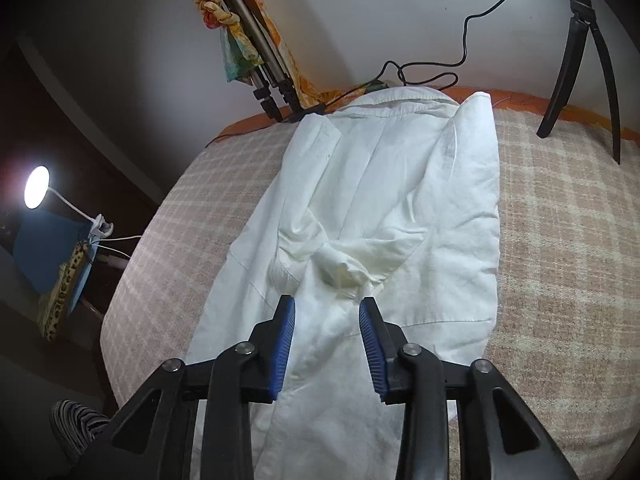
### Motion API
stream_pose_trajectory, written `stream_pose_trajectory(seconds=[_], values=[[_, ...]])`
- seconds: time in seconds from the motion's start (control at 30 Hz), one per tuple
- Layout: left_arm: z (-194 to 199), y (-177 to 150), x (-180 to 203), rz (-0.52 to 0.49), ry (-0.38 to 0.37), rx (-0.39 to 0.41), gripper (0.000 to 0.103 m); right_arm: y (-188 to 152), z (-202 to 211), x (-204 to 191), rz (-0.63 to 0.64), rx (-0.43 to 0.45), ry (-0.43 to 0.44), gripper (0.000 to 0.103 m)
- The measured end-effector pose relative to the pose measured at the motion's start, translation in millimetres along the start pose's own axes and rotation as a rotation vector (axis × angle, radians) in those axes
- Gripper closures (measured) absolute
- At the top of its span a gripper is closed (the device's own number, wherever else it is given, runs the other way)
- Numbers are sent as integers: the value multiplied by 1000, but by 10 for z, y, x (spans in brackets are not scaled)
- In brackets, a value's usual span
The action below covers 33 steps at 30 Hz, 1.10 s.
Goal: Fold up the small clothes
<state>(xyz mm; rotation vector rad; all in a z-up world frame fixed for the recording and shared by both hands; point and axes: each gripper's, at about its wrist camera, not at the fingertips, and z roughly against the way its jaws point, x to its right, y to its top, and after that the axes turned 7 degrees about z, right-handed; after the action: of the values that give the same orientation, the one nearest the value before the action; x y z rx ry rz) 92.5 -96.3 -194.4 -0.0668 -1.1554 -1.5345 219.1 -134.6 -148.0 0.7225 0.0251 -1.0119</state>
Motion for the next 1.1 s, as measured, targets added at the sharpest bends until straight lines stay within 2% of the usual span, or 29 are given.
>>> stream_pose_trajectory(seconds=[0.07,0.17,0.23,0.33,0.43,0.53,0.6,0.8,0.9,0.97,1.0,1.1], values=[[54,-4,9,3,-2,11,99,-36,151,32,-8,31,-15,67],[115,-20,-15,13,2,2,99,-146,312,64,-8,31,-65,69],[120,-25,-72,33,5,-11,99,-272,362,45,3,8,-71,71],[83,-46,-103,43,14,-22,99,-540,394,30,5,-41,-124,72],[81,-71,-52,10,46,-60,99,-849,470,127,-60,-76,-136,72],[103,-93,-9,-48,69,-105,88,-1149,635,122,-51,-71,-166,71],[193,-149,26,-84,72,-124,82,-1315,797,73,-36,-25,-148,71],[502,-163,107,-164,104,-128,82,-1631,983,-327,107,66,-137,71],[677,-81,145,-203,130,-99,79,-1740,887,-503,167,40,-148,71],[754,-27,147,-233,147,-91,72,-1820,792,-558,182,3,-132,71],[788,-9,140,-254,158,-94,65,-1860,750,-578,193,-14,-130,72],[811,-40,150,-342,190,-153,59,-2001,667,-630,232,-65,-145,71]])
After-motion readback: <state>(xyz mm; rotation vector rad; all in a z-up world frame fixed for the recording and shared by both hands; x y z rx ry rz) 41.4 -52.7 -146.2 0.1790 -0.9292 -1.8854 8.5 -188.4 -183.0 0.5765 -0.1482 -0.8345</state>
